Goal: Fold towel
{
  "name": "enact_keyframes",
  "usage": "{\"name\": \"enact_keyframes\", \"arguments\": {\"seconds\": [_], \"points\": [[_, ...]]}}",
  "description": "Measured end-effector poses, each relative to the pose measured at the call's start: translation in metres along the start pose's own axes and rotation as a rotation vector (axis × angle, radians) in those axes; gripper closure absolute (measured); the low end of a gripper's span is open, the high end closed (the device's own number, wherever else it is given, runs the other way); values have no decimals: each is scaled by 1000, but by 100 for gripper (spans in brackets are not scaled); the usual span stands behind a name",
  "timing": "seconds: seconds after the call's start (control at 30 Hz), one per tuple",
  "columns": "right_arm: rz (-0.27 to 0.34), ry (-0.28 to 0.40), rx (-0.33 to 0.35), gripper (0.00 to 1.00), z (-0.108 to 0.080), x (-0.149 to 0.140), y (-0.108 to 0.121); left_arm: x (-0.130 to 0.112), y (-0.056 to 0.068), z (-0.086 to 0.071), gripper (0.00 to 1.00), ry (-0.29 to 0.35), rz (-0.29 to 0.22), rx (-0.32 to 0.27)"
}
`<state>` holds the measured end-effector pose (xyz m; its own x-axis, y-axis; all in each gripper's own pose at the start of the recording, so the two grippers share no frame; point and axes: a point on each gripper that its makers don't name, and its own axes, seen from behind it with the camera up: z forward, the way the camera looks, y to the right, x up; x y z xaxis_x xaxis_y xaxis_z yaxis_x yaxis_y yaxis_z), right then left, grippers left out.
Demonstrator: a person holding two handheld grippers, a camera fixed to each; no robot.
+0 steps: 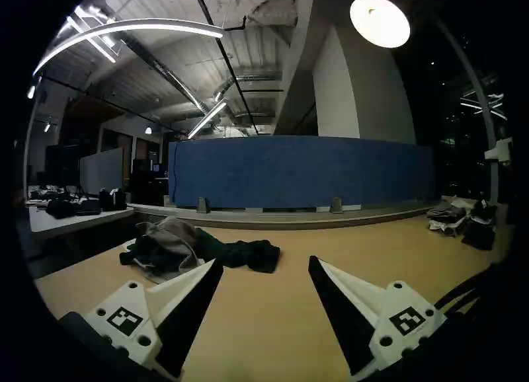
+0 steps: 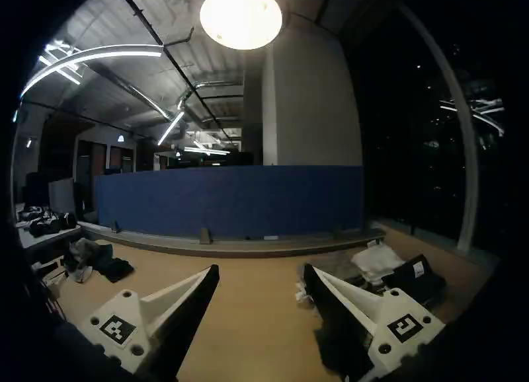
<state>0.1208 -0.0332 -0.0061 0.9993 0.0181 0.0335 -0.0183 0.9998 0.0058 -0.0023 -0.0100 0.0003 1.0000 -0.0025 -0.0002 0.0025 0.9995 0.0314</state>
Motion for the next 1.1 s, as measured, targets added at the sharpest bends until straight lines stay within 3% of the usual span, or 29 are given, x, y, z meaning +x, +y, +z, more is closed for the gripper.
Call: {"name": "enact_keyframes", "arguments": {"seconds": [0.3,0.6,1.1], "points": [[-3,58,17,0,4,2,1,2,1,0,3,0,2,0],[39,54,-1,0,2,-31,18,2,1,0,3,0,2,0],[40,52,0,0,4,-86,34,2,0,0,3,0,2,0]]}}
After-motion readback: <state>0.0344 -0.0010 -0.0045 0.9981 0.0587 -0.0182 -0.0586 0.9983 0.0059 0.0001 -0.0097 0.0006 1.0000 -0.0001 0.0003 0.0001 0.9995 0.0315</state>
